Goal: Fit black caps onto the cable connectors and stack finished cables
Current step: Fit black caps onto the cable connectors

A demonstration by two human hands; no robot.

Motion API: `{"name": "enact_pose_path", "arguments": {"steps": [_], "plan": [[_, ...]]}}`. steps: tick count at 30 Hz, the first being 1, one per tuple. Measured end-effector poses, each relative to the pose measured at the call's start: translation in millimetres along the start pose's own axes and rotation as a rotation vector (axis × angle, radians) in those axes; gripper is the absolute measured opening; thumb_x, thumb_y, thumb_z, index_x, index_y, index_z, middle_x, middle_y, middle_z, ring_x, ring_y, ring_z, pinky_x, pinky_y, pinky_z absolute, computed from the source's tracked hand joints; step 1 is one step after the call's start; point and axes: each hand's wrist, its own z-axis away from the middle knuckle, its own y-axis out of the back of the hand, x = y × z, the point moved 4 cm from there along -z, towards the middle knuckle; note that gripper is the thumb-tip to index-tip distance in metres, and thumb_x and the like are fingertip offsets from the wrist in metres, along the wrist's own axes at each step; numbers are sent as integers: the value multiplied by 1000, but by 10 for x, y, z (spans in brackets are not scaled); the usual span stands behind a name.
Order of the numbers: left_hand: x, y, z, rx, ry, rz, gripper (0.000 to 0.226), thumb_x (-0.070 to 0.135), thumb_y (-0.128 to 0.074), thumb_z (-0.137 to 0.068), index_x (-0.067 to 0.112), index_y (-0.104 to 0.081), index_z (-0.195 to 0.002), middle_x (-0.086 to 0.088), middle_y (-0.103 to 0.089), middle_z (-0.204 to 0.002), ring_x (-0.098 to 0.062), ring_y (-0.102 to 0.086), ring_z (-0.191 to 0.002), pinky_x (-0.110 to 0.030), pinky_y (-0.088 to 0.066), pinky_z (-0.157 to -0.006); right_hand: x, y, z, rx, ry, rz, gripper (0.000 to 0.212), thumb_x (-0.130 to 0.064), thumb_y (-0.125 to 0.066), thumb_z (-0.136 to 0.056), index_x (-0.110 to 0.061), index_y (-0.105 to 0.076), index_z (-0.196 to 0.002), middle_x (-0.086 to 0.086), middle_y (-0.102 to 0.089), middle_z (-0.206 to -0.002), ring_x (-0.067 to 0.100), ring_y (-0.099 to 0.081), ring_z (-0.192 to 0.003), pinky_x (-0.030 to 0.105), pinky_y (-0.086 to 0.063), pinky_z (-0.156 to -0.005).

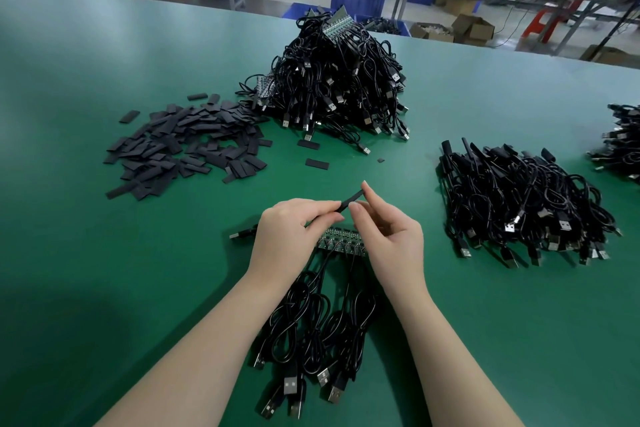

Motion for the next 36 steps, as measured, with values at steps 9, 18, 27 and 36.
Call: {"name": "enact_pose_path", "arguments": {"steps": [9, 18, 27, 36], "plan": [[-39, -4, -11, 18, 74, 41, 18, 18, -79, -80, 23, -79, -97, 12, -74, -89, 3, -66, -89, -5, -45, -78, -27, -14, 18, 22, 98, 118, 44, -14, -68, -92, -51, -60, -114, -34, -69, -94, -2, -62, -76, 10, -48, -72], [-57, 2, -20, -2, 93, 48, 19, 19, -79, -80, 23, -78, -99, 20, -70, -88, 4, -65, -90, -7, -46, -80, -40, -5, 12, 11, 100, 157, 47, -12, -66, -93, -49, -56, -120, -36, -67, -94, 0, -64, -82, 14, -49, -78], [-87, -6, 5, -35, 105, 73, 24, 14, -79, -79, 22, -78, -102, 20, -71, -88, 8, -66, -88, -5, -45, -81, -10, -13, 36, -34, 95, 117, 45, -13, -67, -92, -48, -59, -119, -17, -67, -70, -1, -57, -65, 6, -43, -68], [-58, -42, 11, -31, 94, 81, 22, 13, -77, -81, 22, -78, -102, 22, -71, -90, 8, -65, -88, -7, -47, -80, -61, -40, 52, -14, 50, 78, 56, -15, -69, -91, -52, -50, -128, -26, -70, -106, 0, -67, -77, 11, -49, -70]]}}
